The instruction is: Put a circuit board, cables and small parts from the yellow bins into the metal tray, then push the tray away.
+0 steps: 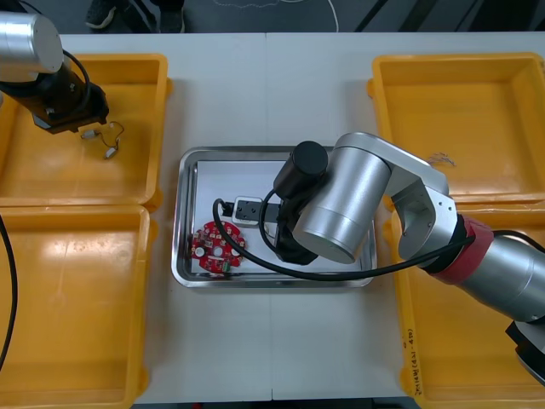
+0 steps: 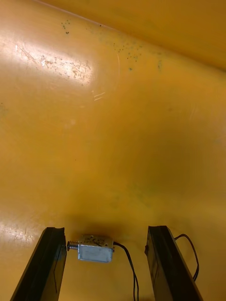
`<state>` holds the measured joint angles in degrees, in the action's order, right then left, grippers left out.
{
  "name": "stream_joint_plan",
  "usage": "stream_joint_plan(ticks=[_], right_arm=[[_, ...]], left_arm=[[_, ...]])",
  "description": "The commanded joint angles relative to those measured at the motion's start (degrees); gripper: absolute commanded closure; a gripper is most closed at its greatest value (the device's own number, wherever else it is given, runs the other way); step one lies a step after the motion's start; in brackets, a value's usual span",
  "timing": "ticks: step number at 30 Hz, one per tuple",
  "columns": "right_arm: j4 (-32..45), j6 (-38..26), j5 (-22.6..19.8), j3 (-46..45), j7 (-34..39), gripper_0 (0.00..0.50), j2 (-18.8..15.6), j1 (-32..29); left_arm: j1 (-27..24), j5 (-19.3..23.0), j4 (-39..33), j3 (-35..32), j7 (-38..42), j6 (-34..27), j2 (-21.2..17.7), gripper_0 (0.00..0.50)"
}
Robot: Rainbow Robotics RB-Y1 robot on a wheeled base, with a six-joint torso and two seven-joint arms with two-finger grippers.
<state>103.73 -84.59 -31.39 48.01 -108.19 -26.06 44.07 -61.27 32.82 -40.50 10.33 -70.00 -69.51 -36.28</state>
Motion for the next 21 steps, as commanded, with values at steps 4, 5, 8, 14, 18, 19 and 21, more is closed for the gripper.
stream_joint_plan(ticks=[4,5,8,14,18,19,21], right_arm=[[3.41,-4.09,-1.04,-1.78,-1.59,0.005,-1.63,3.3],[3.67,-4.61,-1.3,-2.22,-1.59,0.004,-1.71,3.39],[5.17,-6.72,-2.8,-4.33,-1.77,0.004,-2.42,3.74],[6.93,-10.68,-6.4,-10.22,-1.94,0.004,-4.35,4.44],[7.28,-12.88,-6.75,-14.97,-1.85,0.003,-5.76,4.44],[7.1,-13.75,-6.67,-16.37,-1.68,0.003,-6.29,4.44],[6.93,-14.99,-6.05,-18.22,-1.5,0.004,-6.72,4.53]], left_arm=[[0.27,-0.74,-0.55,0.48,-3.3,-0.36,-2.13,0.0],[0.45,-0.65,-0.46,0.48,-3.3,-0.36,-2.22,0.0],[0.97,-0.65,-0.46,0.48,-3.48,-0.27,-2.31,0.0],[2.03,-0.38,-0.46,0.48,-3.48,0.26,-2.31,0.0],[2.82,0.06,-0.46,0.57,-3.56,1.14,-2.22,0.0],[3.08,0.23,-0.46,0.48,-3.56,1.49,-2.22,0.0],[3.26,0.41,-0.46,0.48,-3.56,1.84,-2.04,0.0]])
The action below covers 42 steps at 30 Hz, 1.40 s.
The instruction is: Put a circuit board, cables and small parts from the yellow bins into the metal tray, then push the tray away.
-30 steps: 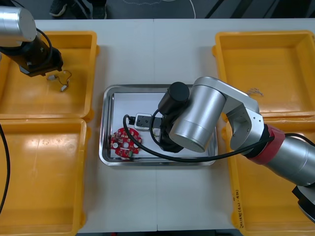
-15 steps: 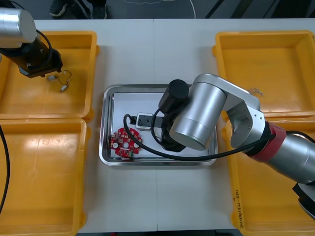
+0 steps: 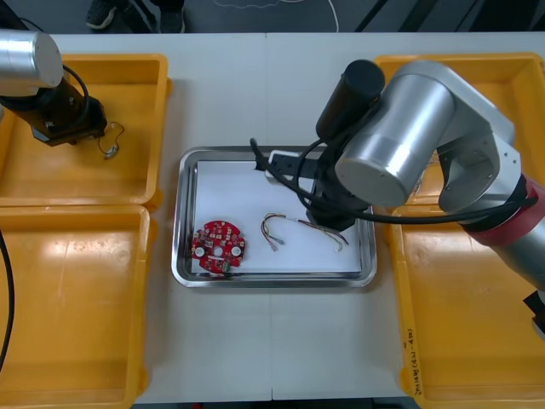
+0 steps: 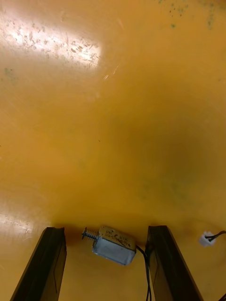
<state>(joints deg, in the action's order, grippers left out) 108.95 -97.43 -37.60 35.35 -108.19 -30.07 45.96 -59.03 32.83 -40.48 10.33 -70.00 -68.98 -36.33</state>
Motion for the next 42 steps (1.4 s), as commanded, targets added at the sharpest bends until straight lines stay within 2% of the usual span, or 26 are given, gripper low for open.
stream_joint_plan(ticks=[1,3,4,7,8,10,17,22,28,37,40,41,42], right_arm=[[1.26,-3.03,0.52,-6.7,-1.41,0.005,-3.07,2.73],[0.56,-4.09,0.6,-8.46,-1.24,0.005,-3.33,2.99],[0.03,-5.05,0.52,-9.6,-1.15,0.005,-3.51,3.26],[-1.02,-7.6,0.52,-12.76,-1.15,0.004,-3.68,3.96],[-1.46,-8.66,0.52,-14.17,-1.32,0.005,-3.68,4.4],[-2.25,-10.24,0.34,-16.01,-1.15,0.005,-3.68,5.19],[-6.12,-12.57,-0.19,-24.72,-1.59,0.002,-3.77,6.6],[-7.79,-12.57,1.57,-28.41,-1.94,0.002,-4.3,6.95],[-9.73,-12.57,5.35,-31.92,-1.24,0.004,-4.3,6.95],[-15.09,-12.57,8.51,-37.81,0.17,0.004,-4.03,6.95],[-16.76,-12.57,11.15,-38.51,1.93,0.003,-4.12,6.95],[-16.76,-12.57,11.15,-38.51,1.93,0.003,-4.12,6.95],[-17.55,-12.57,11.41,-38.6,4.56,0.005,-4.12,6.95]], left_arm=[[1.11,0.57,-0.57,0.57,-3.65,1.31,-1.99,0.0],[1.2,0.74,-0.48,0.48,-3.74,1.31,-1.99,0.0],[1.2,0.83,-0.48,0.57,-3.74,1.39,-1.9,0.046],[1.2,1.0,-0.57,0.57,-3.83,1.31,-1.9,0.396],[1.2,1.0,-0.48,0.57,-3.83,1.39,-1.9,0.457],[1.2,1.0,-0.57,0.57,-3.74,1.39,-1.9,0.5],[1.11,1.09,-0.57,0.57,-3.74,1.31,-1.81,0.5],[0.85,0.57,-2.06,-0.75,-3.83,-0.54,-1.99,0.5],[0.76,-1.28,-8.65,-4.71,-3.74,-9.15,-3.48,0.5],[0.85,-0.84,-17.88,-8.4,-3.56,-19.7,-6.21,0.5],[0.85,-0.58,-22.36,-11.12,-3.03,-25.24,-6.64,0.5],[0.85,-0.58,-22.36,-11.12,-3.03,-25.24,-6.64,0.5],[0.85,-0.4,-24.03,-12.18,-2.68,-27.52,-6.64,0.5]])
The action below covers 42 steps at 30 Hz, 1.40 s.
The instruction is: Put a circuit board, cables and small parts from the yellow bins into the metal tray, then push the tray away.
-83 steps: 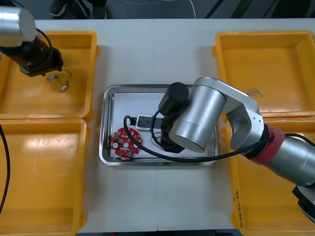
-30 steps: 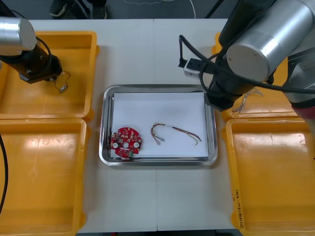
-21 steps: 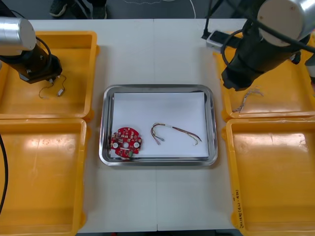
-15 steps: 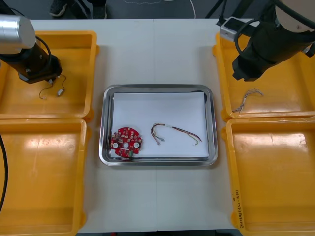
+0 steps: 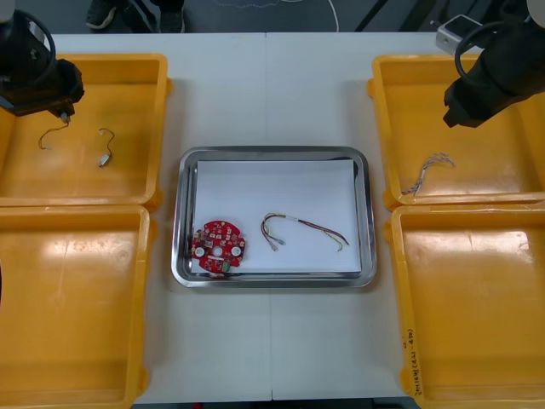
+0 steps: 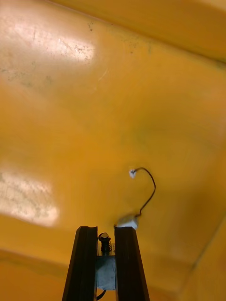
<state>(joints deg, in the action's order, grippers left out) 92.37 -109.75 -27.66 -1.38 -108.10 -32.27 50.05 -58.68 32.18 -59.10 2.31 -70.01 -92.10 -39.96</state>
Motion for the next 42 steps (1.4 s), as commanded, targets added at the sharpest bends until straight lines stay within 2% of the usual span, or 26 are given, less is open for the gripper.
stream_joint_plan(ticks=[1,7,13,16,21,23,25,29,37,42], right_arm=[[-1.31,-0.25,1.47,-1.96,5.35,0.004,-1.84,2.86],[-3.42,-0.25,1.12,-2.22,15.02,0.005,-1.75,2.77],[-3.86,1.56,0.86,-2.31,24.16,0.004,-1.84,1.19],[-3.86,3.58,1.3,-2.31,28.03,0.003,-1.75,0.31],[-3.77,7.62,1.56,-2.4,34.53,0.003,-1.84,-1.54],[-3.86,8.59,1.56,-2.4,36.29,0.004,-1.84,-2.06],[-3.86,9.29,2.0,-2.4,39.8,0.004,-1.84,-2.85],[-3.86,9.47,2.09,-2.4,46.22,0.002,-1.84,-4.44],[-3.86,13.25,1.82,-1.08,55.98,0.002,-1.84,-7.42],[-4.3,16.23,2.97,0.24,59.76,0.002,-1.84,-7.95]], left_arm=[[0.41,0.43,-5.94,-4.24,-2.59,-4.93,-3.02,0.5],[0.41,1.84,-11.03,-4.07,2.07,-11.52,-2.85,0.5],[0.5,6.58,-18.24,-0.03,11.74,-17.85,-2.76,0.5],[0.5,8.34,-20.97,1.64,16.92,-17.9,-1.79,0.5],[1.11,8.34,-25.8,3.23,23.95,-17.9,0.93,0.5],[1.82,7.9,-27.82,3.49,25.36,-17.9,1.81,0.5],[4.89,5.7,-34.06,3.49,27.91,-17.9,4.27,0.5],[8.32,1.66,-39.51,3.58,28.26,-17.9,8.84,0.5],[8.59,-1.77,-40.39,8.85,28.44,-17.9,13.94,0.5],[8.59,-4.67,-40.13,9.73,28.0,-17.9,18.33,0.5]])
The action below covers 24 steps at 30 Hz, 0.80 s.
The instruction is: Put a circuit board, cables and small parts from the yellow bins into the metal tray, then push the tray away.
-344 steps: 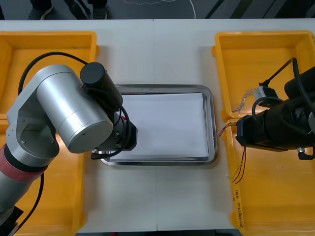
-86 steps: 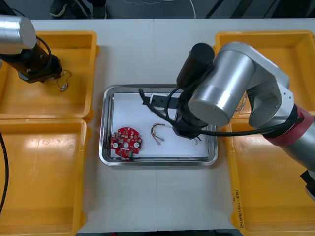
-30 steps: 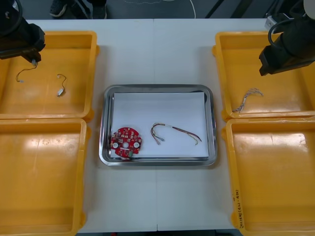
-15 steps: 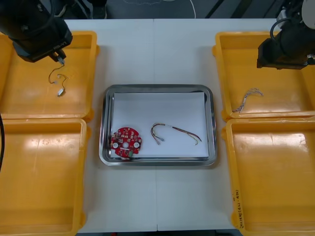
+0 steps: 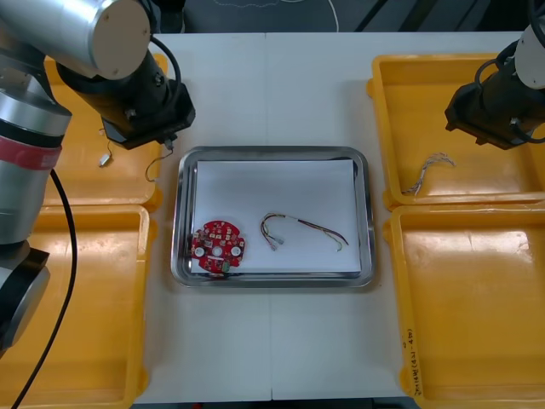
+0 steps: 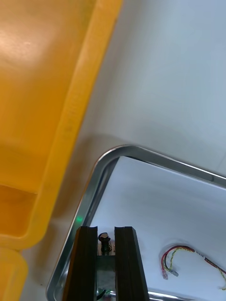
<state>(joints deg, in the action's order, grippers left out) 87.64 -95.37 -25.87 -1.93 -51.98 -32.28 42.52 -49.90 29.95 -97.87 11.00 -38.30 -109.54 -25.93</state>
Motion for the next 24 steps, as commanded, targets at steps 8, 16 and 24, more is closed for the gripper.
stream_joint_plan(ticks=[8,16,24], right_arm=[[-3.53,5.81,0.82,0.88,4.08,0.001,-0.68,-0.42],[-6.87,7.48,-0.14,1.41,4.7,0.002,0.11,-0.34],[-8.89,7.65,-1.55,2.2,6.02,0.001,1.6,0.54]], left_arm=[[-0.28,-3.85,0.84,4.56,-5.56,0.56,6.95,0.5],[-1.69,-4.2,7.25,6.75,-7.58,5.74,8.0,0.5],[-1.69,-4.2,13.14,8.51,-9.42,11.72,8.62,0.5]])
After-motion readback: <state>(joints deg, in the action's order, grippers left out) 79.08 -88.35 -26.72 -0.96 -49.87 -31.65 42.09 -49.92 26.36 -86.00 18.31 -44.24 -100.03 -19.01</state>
